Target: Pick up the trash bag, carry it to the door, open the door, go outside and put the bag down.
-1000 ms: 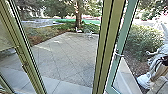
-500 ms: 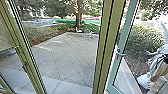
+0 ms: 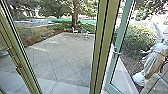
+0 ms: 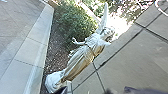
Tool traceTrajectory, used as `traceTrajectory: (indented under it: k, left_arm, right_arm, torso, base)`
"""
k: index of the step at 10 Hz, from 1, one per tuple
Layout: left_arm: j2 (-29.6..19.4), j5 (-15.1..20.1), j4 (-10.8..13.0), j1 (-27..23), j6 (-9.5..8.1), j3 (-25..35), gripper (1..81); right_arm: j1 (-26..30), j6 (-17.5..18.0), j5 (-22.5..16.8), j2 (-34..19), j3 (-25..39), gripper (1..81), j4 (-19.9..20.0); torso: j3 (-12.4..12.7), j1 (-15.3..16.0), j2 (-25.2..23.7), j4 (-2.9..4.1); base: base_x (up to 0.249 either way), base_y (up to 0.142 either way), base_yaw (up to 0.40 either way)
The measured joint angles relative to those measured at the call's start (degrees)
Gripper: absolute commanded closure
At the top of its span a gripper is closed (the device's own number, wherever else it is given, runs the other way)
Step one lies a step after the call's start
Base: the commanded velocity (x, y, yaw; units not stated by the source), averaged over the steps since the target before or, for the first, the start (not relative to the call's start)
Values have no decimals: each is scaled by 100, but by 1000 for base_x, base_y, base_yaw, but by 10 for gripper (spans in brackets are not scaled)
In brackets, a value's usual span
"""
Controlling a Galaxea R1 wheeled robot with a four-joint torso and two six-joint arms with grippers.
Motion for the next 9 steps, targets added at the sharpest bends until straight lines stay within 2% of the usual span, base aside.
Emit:
traceTrajectory:
  k: [2, 3, 4, 9]
  left_arm:
    - [0, 0, 0, 0, 0, 0, 811]
    - [13, -2, 0, 13, 0, 0, 811]
    - [15, 0, 0, 9, 2, 0, 811]
    - [11, -2, 0, 11, 22, 0, 811]
  right_arm:
    - [-44, -2, 171, -24, -149, 10, 10]
    - [-13, 0, 176, 15, -140, 10, 113]
    - [1, 0, 71, 30, -113, 10, 382]
    - [4, -5, -1431, 15, 603, 10, 2143]
  torso:
    - [2, -5, 0, -2]
    - [2, -5, 0, -2]
    - [2, -5, 0, -2]
    - [2, -5, 0, -2]
  base:
    - [0, 0, 0]
    - [0, 0, 0]
    - [0, 0, 0]
    - [0, 0, 0]
